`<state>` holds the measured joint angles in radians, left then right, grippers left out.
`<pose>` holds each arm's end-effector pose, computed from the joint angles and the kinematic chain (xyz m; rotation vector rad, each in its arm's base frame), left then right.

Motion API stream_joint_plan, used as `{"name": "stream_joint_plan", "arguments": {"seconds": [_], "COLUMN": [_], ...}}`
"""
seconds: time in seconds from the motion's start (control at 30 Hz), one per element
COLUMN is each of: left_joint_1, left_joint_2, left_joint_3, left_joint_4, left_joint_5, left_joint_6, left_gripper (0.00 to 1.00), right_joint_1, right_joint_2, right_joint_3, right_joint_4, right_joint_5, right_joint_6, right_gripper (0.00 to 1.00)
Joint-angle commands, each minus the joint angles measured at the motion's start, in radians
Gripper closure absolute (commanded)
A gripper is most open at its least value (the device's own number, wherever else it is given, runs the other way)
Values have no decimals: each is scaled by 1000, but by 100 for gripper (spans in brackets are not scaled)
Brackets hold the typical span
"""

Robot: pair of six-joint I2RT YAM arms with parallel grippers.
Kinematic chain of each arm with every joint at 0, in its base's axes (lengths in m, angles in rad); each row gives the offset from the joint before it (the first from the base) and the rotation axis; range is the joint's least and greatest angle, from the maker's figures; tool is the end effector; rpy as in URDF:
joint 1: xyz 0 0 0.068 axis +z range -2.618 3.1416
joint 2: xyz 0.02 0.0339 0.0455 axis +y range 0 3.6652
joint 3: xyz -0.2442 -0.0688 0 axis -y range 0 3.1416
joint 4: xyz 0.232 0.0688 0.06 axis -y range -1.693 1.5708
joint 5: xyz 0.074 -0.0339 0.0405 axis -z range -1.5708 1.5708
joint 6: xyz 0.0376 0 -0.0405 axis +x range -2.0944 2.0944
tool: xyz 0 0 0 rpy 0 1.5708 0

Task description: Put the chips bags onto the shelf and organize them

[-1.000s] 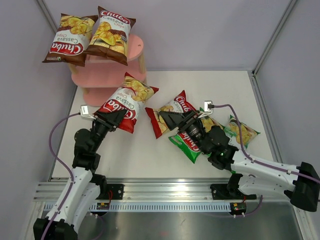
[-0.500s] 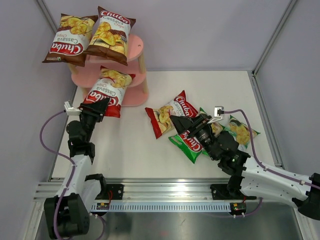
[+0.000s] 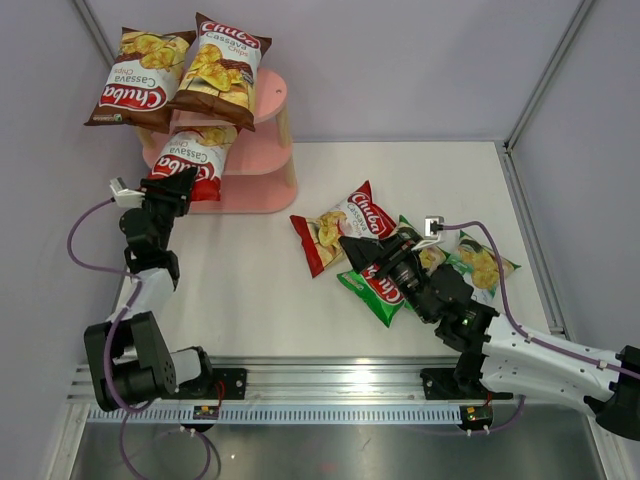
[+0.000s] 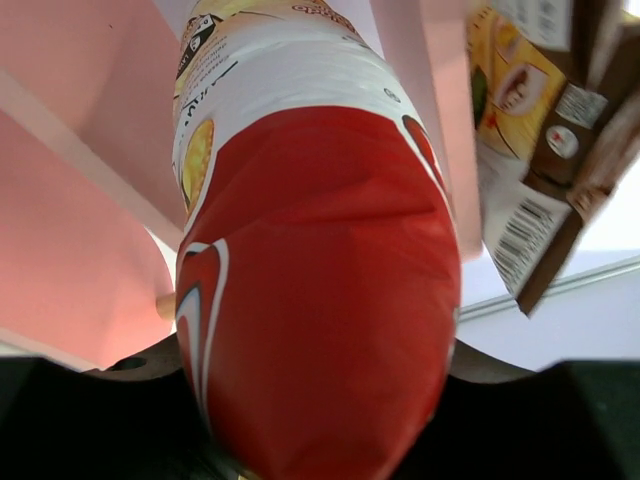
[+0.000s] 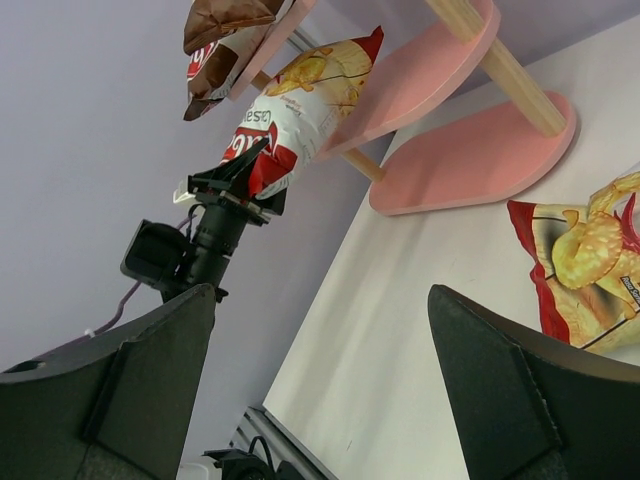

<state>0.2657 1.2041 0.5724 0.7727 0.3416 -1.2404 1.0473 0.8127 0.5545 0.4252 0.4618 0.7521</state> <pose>0.2575 0.0570 0.2683 -0.8053 1.2933 -1.0338 0.1134 0.1630 0.3075 0.1881 1.5146 1.1469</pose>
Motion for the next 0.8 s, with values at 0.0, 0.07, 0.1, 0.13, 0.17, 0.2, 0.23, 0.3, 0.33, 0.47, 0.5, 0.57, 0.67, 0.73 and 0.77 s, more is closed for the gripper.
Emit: {"name": "stream_joint_plan", "arguments": {"seconds": [0.0,0.07,0.1,0.13,0.17,0.2,0.23,0.3,0.33,0.47,0.5,0.57,0.67,0.73,0.77], "left_joint_1": [7,20,21,26,30,35,41,49,56,76,76,81,84,84,86], "left_joint_2": [92,135,155,184,199,213,241,261,271,348,356,370,385,382,385], "left_joint_3": [112,150,159,170,182,208,219,244,251,296,300,311,316,308,308], "left_joint_4": [165,190,200,203,203,194,194,203,200,195,195,177,159,140,129], "left_joint_5": [-38,-33,-35,-47,-49,-49,-49,-53,-62,-49,-49,-55,-49,-68,-70], "left_joint_6": [-1,-11,-20,-21,-16,-16,-16,-2,8,13,13,22,38,61,67], "left_gripper": [62,62,62,62,62,62,61,61,61,61,62,61,60,47,43], "right_joint_1": [0,-1,-1,-1,-1,0,-1,-1,0,-1,-1,-1,-1,-1,-1], "right_joint_2": [-17,-27,-41,-47,-53,-69,-76,-96,-104,-139,-150,-162,-175,-182,-185], "right_joint_3": [-10,-14,-16,-18,-24,-25,-25,-33,-36,-54,-57,-64,-73,-77,-79], "right_joint_4": [49,46,46,44,41,38,35,30,30,21,20,15,7,7,4], "right_joint_5": [35,35,38,40,41,46,47,52,52,60,63,67,75,78,78], "right_joint_6": [-3,-5,-11,-13,-14,-20,-23,-26,-30,-28,-25,-25,-19,-17,-19], "right_gripper": [6,6,6,6,6,6,6,6,6,6,6,6,6,6,6]}}
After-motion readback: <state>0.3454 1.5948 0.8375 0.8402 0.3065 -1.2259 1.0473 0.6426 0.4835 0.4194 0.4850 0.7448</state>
